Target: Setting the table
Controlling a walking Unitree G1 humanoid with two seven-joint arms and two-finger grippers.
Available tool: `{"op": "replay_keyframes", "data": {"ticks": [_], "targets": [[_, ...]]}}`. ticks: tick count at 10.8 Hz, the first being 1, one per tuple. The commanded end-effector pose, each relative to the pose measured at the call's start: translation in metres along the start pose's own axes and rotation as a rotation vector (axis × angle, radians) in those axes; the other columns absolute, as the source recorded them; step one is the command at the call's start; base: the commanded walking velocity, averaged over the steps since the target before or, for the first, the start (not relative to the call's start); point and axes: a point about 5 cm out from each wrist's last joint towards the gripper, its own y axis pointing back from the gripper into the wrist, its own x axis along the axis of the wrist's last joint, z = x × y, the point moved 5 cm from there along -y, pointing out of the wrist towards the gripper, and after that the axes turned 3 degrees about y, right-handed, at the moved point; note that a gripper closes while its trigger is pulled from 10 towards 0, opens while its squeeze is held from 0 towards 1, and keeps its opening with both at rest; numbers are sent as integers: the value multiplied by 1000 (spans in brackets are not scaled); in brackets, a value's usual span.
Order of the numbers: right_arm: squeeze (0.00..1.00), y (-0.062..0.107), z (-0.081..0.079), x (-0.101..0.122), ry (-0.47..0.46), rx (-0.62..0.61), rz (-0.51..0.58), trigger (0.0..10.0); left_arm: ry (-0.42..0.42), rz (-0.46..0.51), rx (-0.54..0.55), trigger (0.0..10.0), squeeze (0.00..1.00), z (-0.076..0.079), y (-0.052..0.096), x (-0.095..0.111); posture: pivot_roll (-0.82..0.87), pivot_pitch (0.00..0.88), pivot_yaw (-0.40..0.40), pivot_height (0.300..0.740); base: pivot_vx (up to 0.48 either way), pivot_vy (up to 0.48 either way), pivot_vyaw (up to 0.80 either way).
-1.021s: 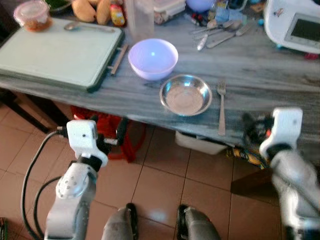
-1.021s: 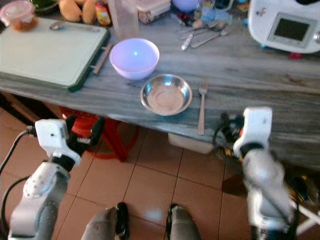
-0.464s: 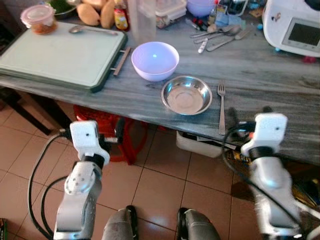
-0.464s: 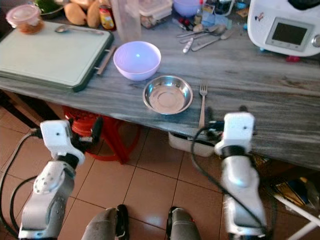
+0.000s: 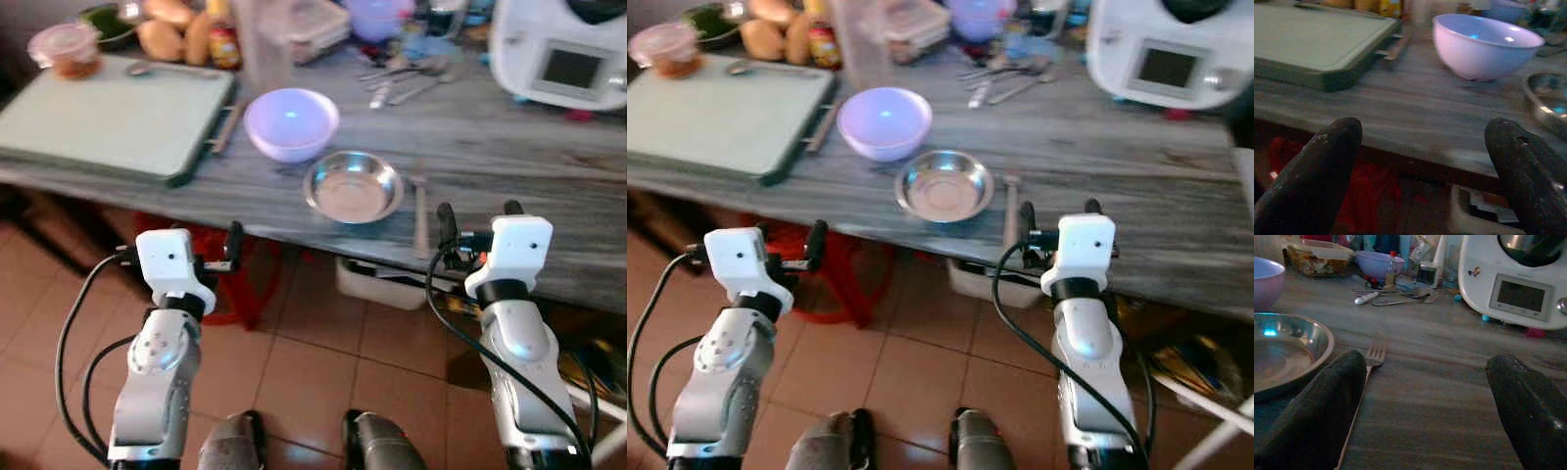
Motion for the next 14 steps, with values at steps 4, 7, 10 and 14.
{"op": "replay_keyframes", "data": {"ticks": [4,7,10,14], "targets": [[0,-5,-5,1,-11,27,11,10000,-5,0,28,10000,0,-5,1,-3,-24,119,-5,740,-252,0,0],[0,-5,-3,0,-8,23,9,10000,-4,0,27,10000,0,-4,0,-4,-29,120,-6,740,-259,0,0],[0,-7,-5,-1,-13,27,5,10000,-5,-1,28,10000,0,-5,-1,-4,-25,120,-5,740,-256,0,-446],[0,-8,-8,-1,-20,41,7,10000,-5,-1,27,10000,0,-5,1,-5,-22,123,-7,740,-258,0,-577]]}}
